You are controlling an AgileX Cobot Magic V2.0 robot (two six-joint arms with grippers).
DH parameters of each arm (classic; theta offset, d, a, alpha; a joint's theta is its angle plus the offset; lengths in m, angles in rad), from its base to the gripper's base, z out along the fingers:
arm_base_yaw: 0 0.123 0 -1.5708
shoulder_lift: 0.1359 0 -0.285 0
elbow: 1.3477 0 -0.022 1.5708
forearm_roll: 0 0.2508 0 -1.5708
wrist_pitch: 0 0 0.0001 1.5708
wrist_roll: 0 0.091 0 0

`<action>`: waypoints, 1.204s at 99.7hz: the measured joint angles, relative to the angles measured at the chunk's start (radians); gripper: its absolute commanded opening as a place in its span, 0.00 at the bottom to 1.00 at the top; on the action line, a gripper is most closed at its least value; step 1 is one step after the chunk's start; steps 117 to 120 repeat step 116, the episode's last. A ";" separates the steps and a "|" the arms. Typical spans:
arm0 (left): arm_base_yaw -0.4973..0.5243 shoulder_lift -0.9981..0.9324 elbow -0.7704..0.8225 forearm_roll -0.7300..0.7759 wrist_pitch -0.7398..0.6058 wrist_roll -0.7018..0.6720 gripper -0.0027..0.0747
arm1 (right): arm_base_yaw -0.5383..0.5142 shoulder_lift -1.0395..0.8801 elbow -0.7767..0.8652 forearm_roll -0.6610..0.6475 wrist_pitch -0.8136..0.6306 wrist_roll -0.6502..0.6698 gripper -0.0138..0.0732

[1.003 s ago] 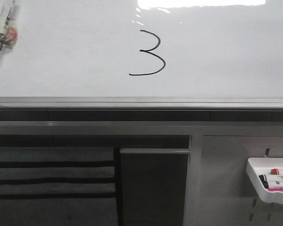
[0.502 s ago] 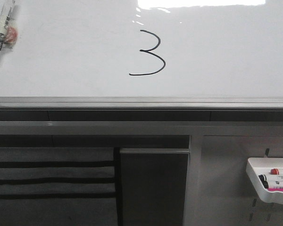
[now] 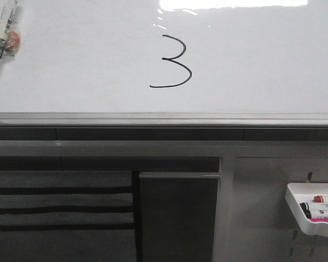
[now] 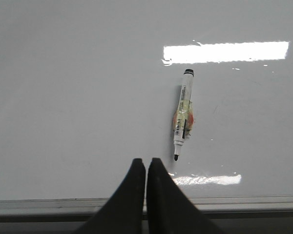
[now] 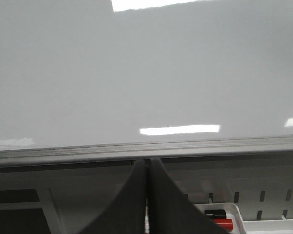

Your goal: Write number 3 on whiteboard

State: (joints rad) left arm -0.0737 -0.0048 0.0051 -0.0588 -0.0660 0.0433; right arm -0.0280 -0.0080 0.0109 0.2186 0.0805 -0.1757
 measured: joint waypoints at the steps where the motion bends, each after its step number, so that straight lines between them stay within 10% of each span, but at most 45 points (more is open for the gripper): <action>1: 0.000 0.000 0.000 0.000 0.000 0.000 0.01 | 0.000 0.000 0.000 0.000 0.000 0.000 0.08; 29: 0.000 0.000 0.000 0.000 0.000 0.000 0.01 | 0.000 0.000 0.000 -0.262 -0.065 0.256 0.08; 120: 0.000 0.000 0.000 0.000 0.000 0.000 0.01 | 0.000 0.000 0.000 -0.265 -0.080 0.296 0.08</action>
